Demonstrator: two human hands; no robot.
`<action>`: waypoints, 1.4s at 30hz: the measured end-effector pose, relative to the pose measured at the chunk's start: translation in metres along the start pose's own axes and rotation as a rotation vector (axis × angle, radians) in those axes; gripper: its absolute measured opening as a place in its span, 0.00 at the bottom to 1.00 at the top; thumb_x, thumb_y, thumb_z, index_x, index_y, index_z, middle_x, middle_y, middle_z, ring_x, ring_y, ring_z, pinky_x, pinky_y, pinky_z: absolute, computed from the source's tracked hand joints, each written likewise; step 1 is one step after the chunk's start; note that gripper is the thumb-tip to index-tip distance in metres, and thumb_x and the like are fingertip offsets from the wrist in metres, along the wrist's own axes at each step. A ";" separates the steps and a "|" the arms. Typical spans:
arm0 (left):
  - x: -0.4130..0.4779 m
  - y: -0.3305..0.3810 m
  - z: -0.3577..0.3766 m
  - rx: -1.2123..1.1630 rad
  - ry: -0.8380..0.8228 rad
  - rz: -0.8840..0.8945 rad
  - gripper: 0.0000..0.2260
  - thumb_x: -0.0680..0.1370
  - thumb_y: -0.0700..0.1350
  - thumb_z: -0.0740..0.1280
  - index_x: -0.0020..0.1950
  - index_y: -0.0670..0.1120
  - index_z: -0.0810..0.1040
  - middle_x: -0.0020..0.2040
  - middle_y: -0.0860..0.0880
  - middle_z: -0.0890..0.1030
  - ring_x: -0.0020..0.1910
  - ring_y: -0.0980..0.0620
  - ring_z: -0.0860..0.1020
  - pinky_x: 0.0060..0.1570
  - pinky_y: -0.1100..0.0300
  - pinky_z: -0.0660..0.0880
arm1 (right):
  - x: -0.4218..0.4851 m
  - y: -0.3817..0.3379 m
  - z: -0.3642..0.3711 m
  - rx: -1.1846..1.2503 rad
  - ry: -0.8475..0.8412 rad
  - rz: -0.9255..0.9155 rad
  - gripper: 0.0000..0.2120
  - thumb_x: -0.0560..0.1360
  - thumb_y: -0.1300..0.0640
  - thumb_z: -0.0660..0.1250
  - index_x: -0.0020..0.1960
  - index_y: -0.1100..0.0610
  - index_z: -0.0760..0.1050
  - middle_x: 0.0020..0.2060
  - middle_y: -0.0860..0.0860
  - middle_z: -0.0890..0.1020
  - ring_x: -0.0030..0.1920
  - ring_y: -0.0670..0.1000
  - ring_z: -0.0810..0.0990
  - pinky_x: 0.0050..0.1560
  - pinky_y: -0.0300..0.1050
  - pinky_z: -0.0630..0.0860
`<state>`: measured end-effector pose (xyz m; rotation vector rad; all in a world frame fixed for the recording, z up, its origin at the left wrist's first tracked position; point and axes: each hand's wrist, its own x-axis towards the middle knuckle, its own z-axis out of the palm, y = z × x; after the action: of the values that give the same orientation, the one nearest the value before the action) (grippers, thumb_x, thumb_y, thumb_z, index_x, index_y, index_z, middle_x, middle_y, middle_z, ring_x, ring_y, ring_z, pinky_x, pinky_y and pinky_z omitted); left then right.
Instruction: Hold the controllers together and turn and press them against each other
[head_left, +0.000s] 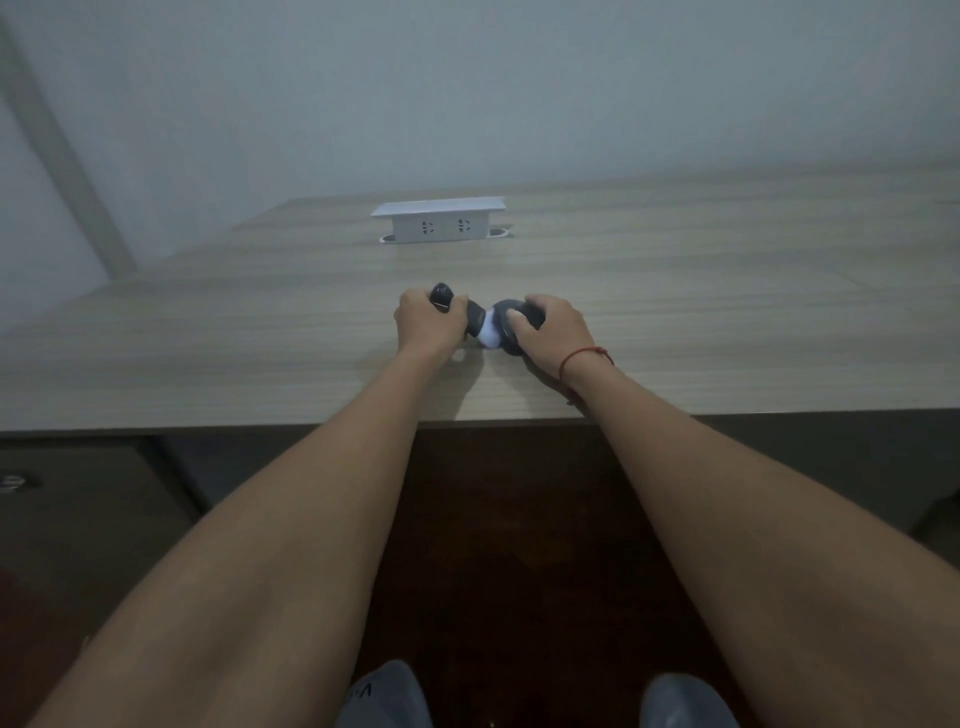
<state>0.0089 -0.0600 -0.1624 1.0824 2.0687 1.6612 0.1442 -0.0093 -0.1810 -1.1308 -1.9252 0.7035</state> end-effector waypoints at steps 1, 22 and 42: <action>-0.001 -0.001 0.000 -0.036 -0.037 -0.012 0.09 0.75 0.46 0.70 0.49 0.40 0.80 0.48 0.41 0.83 0.45 0.45 0.83 0.49 0.52 0.82 | 0.000 0.000 0.000 -0.003 0.005 0.007 0.17 0.76 0.53 0.63 0.58 0.64 0.75 0.55 0.61 0.80 0.55 0.59 0.77 0.51 0.46 0.70; -0.010 0.002 -0.015 -0.343 -0.191 -0.181 0.10 0.77 0.39 0.69 0.55 0.38 0.75 0.47 0.42 0.80 0.43 0.47 0.82 0.37 0.58 0.83 | -0.006 -0.005 -0.003 -0.013 -0.006 0.006 0.18 0.77 0.54 0.63 0.62 0.64 0.73 0.59 0.61 0.78 0.58 0.59 0.75 0.54 0.45 0.69; -0.007 -0.004 0.010 -0.279 0.011 -0.144 0.05 0.77 0.42 0.69 0.48 0.41 0.76 0.51 0.40 0.81 0.46 0.43 0.83 0.41 0.52 0.84 | -0.007 0.000 -0.002 0.009 -0.015 0.022 0.18 0.76 0.53 0.64 0.62 0.61 0.73 0.58 0.59 0.78 0.57 0.56 0.76 0.52 0.43 0.67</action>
<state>0.0182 -0.0577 -0.1711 0.8168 1.8037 1.8166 0.1481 -0.0152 -0.1818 -1.1459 -1.9232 0.7339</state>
